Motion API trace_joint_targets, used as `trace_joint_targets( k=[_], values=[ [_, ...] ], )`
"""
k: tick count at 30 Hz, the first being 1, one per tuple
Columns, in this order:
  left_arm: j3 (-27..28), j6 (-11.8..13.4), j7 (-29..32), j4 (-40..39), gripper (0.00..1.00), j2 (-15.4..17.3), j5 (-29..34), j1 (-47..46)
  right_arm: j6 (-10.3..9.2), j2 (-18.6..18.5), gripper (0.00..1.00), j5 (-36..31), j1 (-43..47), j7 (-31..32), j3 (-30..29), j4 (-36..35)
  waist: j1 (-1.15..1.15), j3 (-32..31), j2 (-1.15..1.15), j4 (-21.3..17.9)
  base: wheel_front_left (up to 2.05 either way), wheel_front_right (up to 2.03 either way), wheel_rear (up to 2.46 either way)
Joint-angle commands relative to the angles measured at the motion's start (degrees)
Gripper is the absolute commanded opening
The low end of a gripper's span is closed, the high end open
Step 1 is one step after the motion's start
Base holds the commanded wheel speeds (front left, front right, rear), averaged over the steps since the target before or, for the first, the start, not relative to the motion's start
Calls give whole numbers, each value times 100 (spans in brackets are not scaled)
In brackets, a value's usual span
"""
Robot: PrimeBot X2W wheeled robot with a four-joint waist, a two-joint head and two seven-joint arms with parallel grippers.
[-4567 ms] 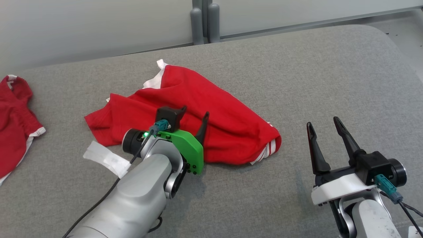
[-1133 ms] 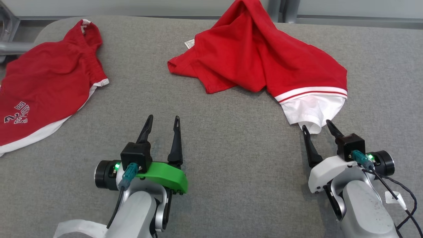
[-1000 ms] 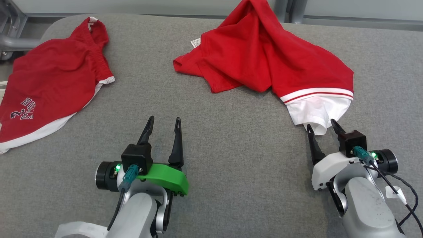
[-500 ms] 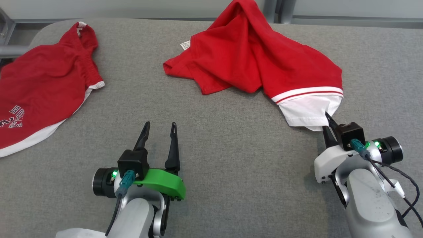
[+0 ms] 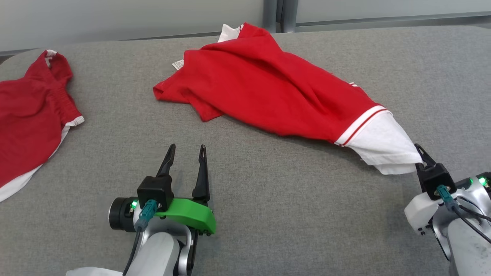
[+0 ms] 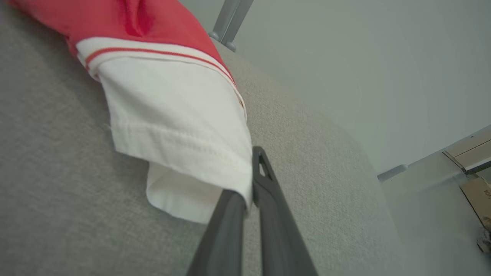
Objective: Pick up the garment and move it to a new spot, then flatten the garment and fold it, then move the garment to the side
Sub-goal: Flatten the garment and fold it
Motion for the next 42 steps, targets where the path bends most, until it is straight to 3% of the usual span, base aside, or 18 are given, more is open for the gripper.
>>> trace_joint_targets(
  k=[1,10,13,14,22,32,37,42],
  values=[
    [27,-35,-17,18,100,5,57,72,-1,-82,0,51,175,61,72,-76,0,-25,57,-86,0,0,0],
    [137,-66,-17,75,100,29,111,78,-1,173,0,496,545,11,591,-318,0,2,57,-282,0,0,0],
    [142,-80,-17,110,100,31,138,71,-1,330,51,590,606,-40,700,-316,0,2,57,-349,0,0,0],
    [148,-76,-17,115,100,29,143,68,-1,368,98,633,617,-54,735,-301,0,2,57,-368,0,0,0],
    [210,-54,-17,126,100,41,141,127,-1,371,100,871,794,-56,770,-408,0,-58,57,-562,0,0,0],
    [310,-67,-17,110,100,54,128,155,0,267,100,1331,1067,121,325,-994,0,-128,57,-808,0,0,0],
    [252,-102,-17,79,100,31,151,92,0,261,100,1595,836,302,106,-1174,0,-63,57,-645,0,0,0],
    [236,-94,-16,36,100,16,180,-18,-1,294,100,1975,404,535,-42,-866,0,63,57,-304,0,0,0]
  ],
)
